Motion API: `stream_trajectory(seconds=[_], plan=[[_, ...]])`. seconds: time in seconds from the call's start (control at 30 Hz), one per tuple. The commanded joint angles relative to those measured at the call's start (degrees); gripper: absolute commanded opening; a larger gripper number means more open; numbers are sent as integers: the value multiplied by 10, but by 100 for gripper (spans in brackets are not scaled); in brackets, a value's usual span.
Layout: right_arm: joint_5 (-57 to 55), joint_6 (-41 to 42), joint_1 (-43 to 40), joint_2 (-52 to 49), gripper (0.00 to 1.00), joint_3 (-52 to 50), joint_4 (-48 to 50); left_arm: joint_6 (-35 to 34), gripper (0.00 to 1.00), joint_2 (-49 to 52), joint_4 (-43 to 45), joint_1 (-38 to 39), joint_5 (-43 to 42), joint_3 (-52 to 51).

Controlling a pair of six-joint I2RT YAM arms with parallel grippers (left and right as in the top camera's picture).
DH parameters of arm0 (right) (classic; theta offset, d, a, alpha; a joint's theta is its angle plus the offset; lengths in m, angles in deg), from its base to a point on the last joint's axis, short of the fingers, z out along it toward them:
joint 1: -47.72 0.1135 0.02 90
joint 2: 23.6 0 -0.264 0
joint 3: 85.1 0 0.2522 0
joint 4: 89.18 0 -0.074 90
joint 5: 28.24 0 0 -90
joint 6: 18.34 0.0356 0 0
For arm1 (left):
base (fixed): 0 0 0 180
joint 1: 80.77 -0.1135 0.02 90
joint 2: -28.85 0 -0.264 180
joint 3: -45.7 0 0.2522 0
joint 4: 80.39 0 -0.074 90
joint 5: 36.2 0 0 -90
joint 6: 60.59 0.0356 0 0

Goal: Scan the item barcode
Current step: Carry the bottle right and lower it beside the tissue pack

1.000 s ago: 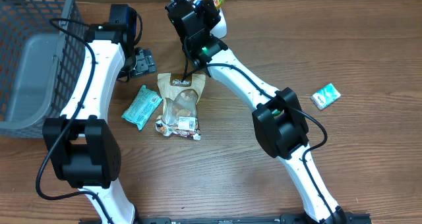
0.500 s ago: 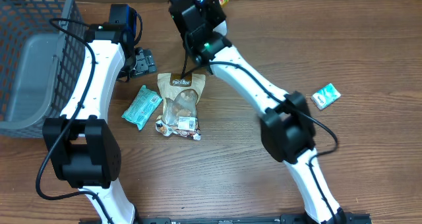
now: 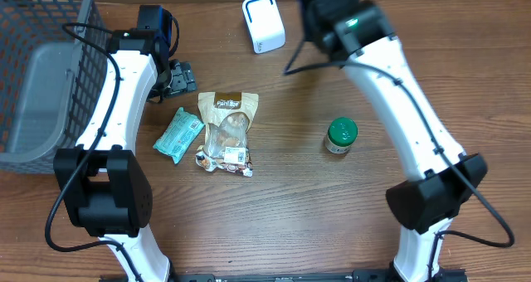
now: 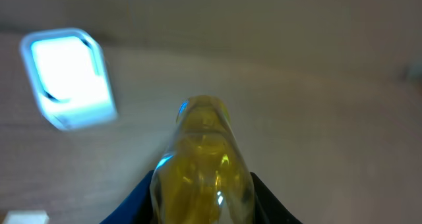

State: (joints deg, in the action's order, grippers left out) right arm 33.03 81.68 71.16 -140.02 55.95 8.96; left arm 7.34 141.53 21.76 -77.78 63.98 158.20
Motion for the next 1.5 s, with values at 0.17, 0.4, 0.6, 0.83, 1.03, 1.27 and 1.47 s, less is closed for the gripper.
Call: stream_trajectory(seconds=[0.17, 0.4, 0.6, 0.83, 1.03, 1.27, 1.47], plan=[[203, 102, -144, 12, 6, -5, -101, 9, 100, 4, 0, 1, 7, 11], [290, 102, -228, 12, 7, -65, -110, 9, 100, 4, 0, 1, 7, 11], [291, 90, -247, 12, 7, -144, -86, 9, 100, 4, 0, 1, 7, 11], [291, 75, -246, 12, 8, -204, -49, 9, 100, 4, 0, 1, 7, 11], [291, 76, -246, 12, 8, -214, -40, 9, 100, 4, 0, 1, 7, 11], [288, 76, -246, 12, 12, -220, -52, 9, 100, 4, 0, 1, 7, 11], [246, 83, -248, 12, 12, -238, -41, 9, 100, 4, 0, 1, 7, 11]])
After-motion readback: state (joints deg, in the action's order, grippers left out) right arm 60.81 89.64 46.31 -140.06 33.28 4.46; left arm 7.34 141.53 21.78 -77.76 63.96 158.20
